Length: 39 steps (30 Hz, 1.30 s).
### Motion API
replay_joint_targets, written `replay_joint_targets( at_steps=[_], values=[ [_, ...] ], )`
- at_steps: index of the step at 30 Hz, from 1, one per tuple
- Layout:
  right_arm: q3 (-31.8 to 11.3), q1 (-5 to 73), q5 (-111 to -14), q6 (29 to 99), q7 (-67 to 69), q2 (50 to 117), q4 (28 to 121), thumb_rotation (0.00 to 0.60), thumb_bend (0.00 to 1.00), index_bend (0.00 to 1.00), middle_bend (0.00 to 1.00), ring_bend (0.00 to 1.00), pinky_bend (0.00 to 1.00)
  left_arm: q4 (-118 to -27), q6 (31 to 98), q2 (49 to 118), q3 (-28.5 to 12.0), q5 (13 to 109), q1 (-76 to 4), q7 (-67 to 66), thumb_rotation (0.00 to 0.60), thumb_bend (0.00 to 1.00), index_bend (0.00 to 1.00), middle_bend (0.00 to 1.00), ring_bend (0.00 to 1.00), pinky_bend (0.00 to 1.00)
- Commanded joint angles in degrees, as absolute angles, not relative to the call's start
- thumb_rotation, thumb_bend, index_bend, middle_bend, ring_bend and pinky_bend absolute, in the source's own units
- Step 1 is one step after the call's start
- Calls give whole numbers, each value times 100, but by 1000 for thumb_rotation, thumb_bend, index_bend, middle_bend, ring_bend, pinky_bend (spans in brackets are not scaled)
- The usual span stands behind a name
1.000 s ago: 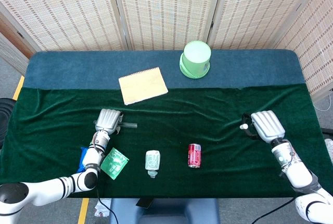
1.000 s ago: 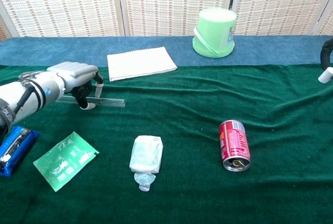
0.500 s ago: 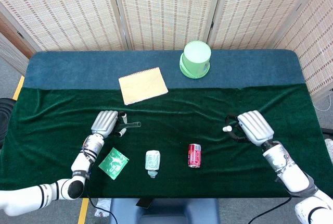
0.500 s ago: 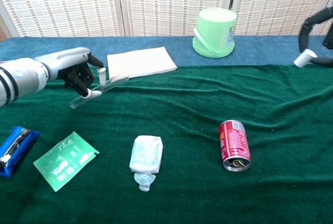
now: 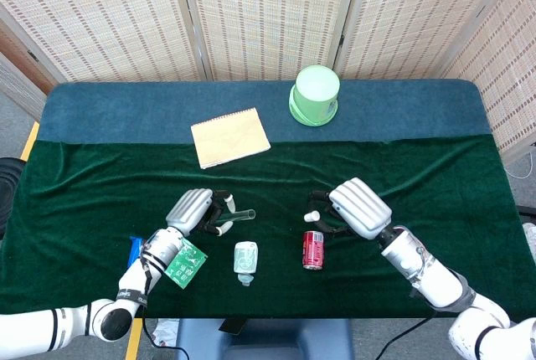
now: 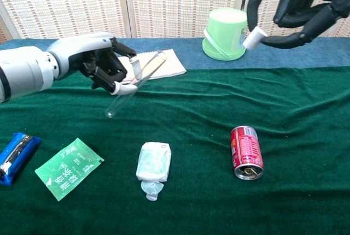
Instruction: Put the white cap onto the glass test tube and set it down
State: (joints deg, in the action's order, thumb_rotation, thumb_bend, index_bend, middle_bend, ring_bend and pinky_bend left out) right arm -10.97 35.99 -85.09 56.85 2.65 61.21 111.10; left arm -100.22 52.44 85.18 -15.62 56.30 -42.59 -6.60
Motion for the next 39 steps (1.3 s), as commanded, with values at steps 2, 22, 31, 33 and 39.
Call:
replay_joint_targets(
  at_steps=[2,22,31,33,39],
  values=[
    [-1175,3739,-8473,5673,78,6272,11247,600,641,816,1000,1000,1000,-10079,5290,8643,-1561,5609,-4345,-704,600,523,669,885,807,809],
    [-1236,4181,-7965,5418,-777,6693,11194,600,646,822,1000,1000,1000,-10191,5526,8884,-1527,5153,-4600,-1083,600,529,671,885,807,810],
    [-1273,4376,-7680,5314,-1119,6810,11175,600,647,825,1000,1000,1000,-10233,5592,8907,-1500,5061,-4664,-1187,600,529,671,885,807,810],
    [-1278,4412,-7628,5292,-1176,6819,11176,600,646,826,1000,1000,1000,-10236,5602,8913,-1497,5044,-4676,-1202,600,529,671,885,807,810],
    [-1263,4497,-7508,5263,-1314,6867,11183,600,647,827,1000,1000,1000,-10227,5624,8943,-1487,4987,-4717,-1247,600,529,671,885,807,809]
  ],
)
